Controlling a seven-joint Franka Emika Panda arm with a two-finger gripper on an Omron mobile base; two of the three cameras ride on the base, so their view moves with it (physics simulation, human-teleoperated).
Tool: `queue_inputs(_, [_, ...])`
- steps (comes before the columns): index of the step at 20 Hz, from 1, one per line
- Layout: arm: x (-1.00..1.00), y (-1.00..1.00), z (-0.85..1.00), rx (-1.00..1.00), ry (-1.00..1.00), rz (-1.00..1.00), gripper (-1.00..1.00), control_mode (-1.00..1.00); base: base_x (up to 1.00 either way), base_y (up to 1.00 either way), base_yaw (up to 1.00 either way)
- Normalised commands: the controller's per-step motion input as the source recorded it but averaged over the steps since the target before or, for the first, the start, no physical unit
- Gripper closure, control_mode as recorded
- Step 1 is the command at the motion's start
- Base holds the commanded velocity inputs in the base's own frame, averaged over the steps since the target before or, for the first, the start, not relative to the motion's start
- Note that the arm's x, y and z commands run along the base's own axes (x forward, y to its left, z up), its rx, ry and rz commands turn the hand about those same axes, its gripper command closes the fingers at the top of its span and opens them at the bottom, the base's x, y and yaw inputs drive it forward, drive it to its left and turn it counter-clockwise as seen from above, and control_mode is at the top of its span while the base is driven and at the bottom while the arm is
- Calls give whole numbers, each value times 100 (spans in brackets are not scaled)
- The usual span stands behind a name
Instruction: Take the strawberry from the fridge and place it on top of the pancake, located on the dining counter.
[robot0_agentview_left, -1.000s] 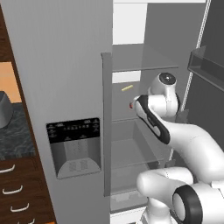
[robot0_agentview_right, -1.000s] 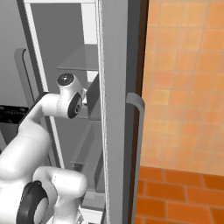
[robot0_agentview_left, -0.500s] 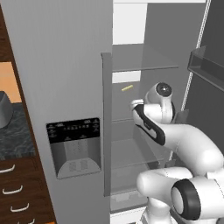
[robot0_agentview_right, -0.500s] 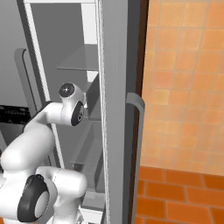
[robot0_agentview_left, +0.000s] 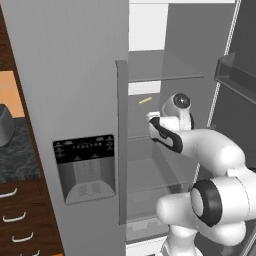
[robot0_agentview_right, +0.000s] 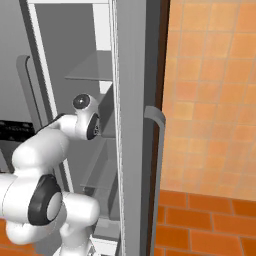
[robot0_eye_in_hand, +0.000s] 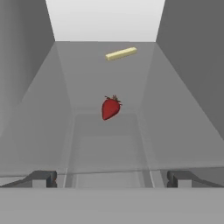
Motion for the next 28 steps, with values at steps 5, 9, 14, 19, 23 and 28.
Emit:
queue_inputs(5, [51,0,-7,0,9,0,-100,-100,0,0,0])
queue_inputs(9, [49,0,-24,0,6,0,-100,-100,0,0,0])
queue_inputs(14, [47,0,-24,0,1,0,-100,-100,0,0,0])
queue_inputs(19, [48,0,-20,0,4,0,-100,-100,0,0,0])
queue_inputs(23, [42,0,-20,0,3,0,-100,-100,0,0,0])
queue_inputs(28, [38,0,-21,0,2,0,-100,-100,0,0,0])
